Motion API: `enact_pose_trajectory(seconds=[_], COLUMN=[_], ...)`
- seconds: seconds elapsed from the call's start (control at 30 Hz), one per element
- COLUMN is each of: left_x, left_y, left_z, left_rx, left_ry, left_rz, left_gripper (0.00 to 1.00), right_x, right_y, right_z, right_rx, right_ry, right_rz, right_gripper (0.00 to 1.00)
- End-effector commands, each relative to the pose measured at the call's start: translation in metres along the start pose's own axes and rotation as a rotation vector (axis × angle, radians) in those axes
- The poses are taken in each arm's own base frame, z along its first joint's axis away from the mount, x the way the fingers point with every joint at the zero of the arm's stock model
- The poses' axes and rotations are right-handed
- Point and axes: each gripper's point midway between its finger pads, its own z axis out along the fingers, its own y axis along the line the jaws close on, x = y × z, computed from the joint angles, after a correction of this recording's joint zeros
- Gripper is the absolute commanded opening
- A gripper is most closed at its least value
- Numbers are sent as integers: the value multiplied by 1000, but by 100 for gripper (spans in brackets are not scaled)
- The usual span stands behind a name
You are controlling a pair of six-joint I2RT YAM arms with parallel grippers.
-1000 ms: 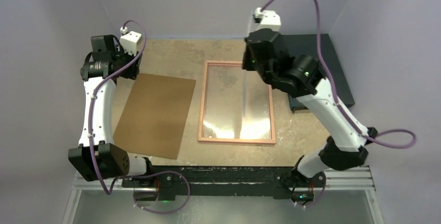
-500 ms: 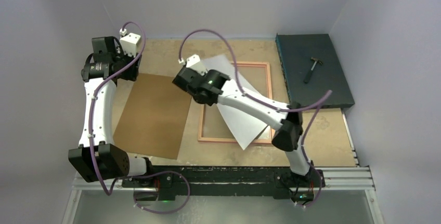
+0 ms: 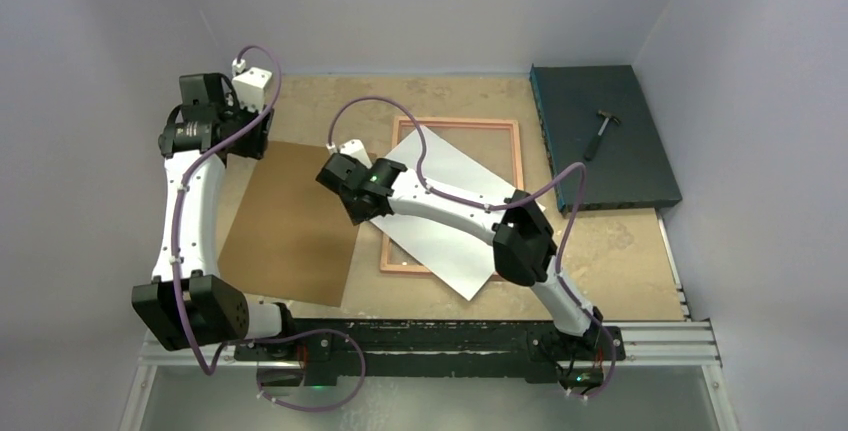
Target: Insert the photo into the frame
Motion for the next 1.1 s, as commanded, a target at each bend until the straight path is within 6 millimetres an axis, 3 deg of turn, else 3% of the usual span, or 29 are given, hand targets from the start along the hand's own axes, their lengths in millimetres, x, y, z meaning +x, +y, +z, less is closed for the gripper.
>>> enact_pose_trajectory(seconds=[0.0,0.13,0.2,0.3,0.4,0.53,0.63,0.73,0.9,1.07], left_x=[7,28,42,58,73,101,113,117,122,121], left_y=[-9,-33,-53,-85,-110,-147,-165,-177,-200,-207], left_z=[4,16,21,24,33,49,58,65,79,99], left_rx=[40,166,269,421,457,499,546,584,612,566], left_ry=[2,56,85,86,98,173,207,224,250,248], left_rz=[-28,-40,-40,-7,70,113,96,82,119,130], left_gripper=[46,50,54,60,61,57,55,54,55,54], right_x=[-34,-49,-63,-70,-64,-38,-5,23,59,75], right_y=[31,23,-2,-60,-126,-213,-266,-304,-342,-357], right_z=[-16,-19,-27,-27,-16,-6,0,2,12,26], right_rx=[-183,-292,-311,-277,-253,-116,-16,54,139,136], right_ry=[-83,-82,-121,-147,-148,-145,-132,-143,-132,-111], right_rz=[125,184,224,287,354,448,545,652,744,784], right_gripper=[64,77,79,85,89,92,93,94,95,96])
